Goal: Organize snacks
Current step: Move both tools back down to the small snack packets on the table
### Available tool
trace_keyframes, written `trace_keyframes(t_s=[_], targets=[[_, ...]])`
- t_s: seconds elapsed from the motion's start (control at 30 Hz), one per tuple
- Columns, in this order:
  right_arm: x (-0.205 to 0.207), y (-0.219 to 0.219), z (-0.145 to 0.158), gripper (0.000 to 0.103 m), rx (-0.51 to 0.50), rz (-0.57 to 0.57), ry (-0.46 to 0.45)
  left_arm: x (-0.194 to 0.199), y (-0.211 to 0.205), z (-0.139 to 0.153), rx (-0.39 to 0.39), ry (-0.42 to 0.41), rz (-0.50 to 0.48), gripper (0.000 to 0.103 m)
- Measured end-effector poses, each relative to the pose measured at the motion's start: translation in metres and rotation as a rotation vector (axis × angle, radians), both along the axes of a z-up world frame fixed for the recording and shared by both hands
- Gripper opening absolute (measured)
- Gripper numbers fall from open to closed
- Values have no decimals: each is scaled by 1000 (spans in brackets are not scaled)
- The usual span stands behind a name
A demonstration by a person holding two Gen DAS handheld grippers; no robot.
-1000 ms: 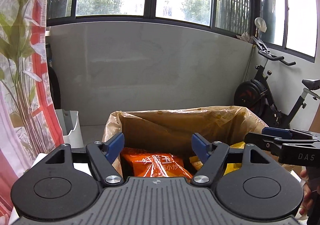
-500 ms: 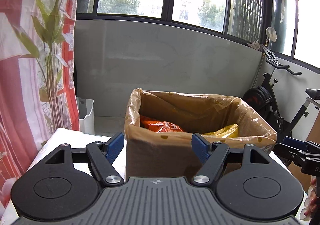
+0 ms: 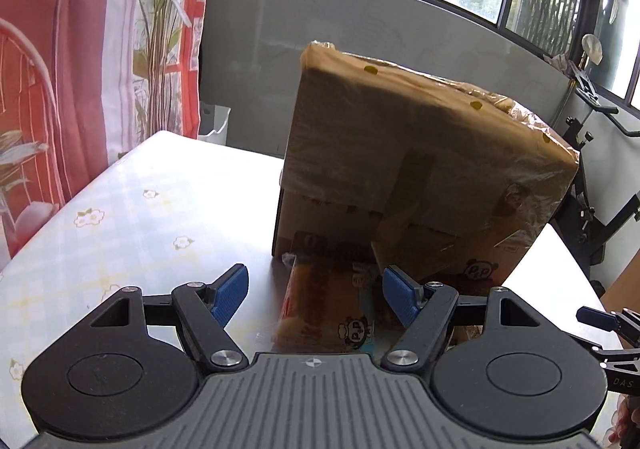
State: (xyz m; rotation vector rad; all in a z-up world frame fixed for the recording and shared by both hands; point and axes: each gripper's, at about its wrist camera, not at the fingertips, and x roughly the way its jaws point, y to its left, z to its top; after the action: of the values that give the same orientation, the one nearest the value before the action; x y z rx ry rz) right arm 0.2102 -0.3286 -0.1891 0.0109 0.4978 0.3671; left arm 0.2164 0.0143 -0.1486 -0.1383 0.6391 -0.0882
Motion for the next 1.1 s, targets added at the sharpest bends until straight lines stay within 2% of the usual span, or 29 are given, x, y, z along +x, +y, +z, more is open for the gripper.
trace_keyframes(t_s=[0.13,0.27,0.33,0.63,0.73,0.87,0.93,1.0,1.1], targets=[[-4,-5,-30,66,-108,45,76,-1,-1,-18,9,58,16,76],[-6,4,-55,65,-218,163,126,-2,-1,-31,14,111,24,76],[-4,8,-60,65,-239,186,133,-4,-1,-33,15,124,23,76],[4,-1,-63,62,-162,170,185,-5,-8,-42,17,158,3,76],[1,5,-59,58,-159,123,224,-6,-11,-48,16,175,-10,76],[-2,13,-54,58,-66,-2,302,-7,-15,-56,18,202,-35,76],[-7,19,-54,58,-30,-19,304,-7,-16,-60,20,218,-45,76],[-11,26,-55,58,-39,-20,288,-9,-17,-63,25,230,-48,76],[-15,35,-56,49,-84,-25,251,-15,-20,-70,15,262,-74,76]])
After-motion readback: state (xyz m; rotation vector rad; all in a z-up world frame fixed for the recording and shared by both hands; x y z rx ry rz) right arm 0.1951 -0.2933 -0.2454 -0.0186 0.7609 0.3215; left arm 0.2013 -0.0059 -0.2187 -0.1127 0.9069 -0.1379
